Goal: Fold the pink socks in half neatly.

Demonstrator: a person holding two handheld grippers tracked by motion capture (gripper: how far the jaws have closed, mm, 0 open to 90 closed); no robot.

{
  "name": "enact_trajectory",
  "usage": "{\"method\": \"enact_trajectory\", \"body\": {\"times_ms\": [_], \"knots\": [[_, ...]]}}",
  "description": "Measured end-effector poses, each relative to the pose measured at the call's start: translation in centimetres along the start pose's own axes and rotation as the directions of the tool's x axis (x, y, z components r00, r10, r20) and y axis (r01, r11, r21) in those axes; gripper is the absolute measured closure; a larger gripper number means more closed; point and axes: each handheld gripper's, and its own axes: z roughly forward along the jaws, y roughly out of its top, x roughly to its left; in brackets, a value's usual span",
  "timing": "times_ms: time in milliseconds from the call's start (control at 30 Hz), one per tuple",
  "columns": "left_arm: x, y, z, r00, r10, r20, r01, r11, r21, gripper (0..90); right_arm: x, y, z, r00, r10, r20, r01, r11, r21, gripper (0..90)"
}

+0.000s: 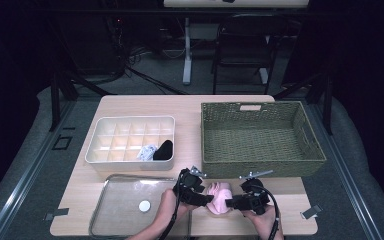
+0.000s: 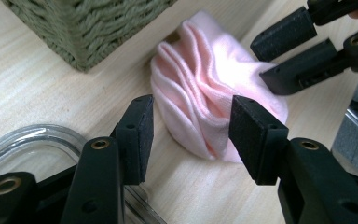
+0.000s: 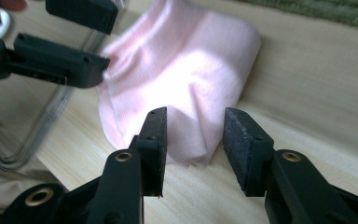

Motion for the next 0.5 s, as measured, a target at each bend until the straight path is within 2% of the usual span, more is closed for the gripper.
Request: {"method": "enact_trajectory", "body": {"times_ms": [33,200,333,467,500], "knots": [[0.0,-0.1,0.2,0.9999,-0.012,0.002,0.012,0.9999,0.003,50.8,0.1,0.0,0.2,0.9999,0.001,0.010,-0.001,1.000,0.002,60.2],[0.2,-0.2,0.7,0.9999,-0.011,-0.005,0.011,0.9997,0.020,52.0,-0.1,0.0,0.3,1.0000,0.002,0.007,-0.002,1.000,0.009,62.7],[0.4,-0.3,0.9,0.9998,-0.015,0.016,0.014,0.9995,0.028,57.2,-0.5,0.0,0.7,0.9998,0.018,-0.010,-0.018,1.000,0.018,71.0],[0.5,-0.4,1.2,0.9995,-0.023,0.019,0.023,0.9989,0.041,59.1,-0.6,0.0,0.7,0.9998,0.013,-0.014,-0.013,1.000,0.016,77.7],[0.5,-0.5,1.3,0.9993,-0.026,0.028,0.026,0.9991,0.033,62.1,-0.4,0.0,0.8,0.9999,0.010,-0.009,-0.010,1.000,0.008,80.0]]}}
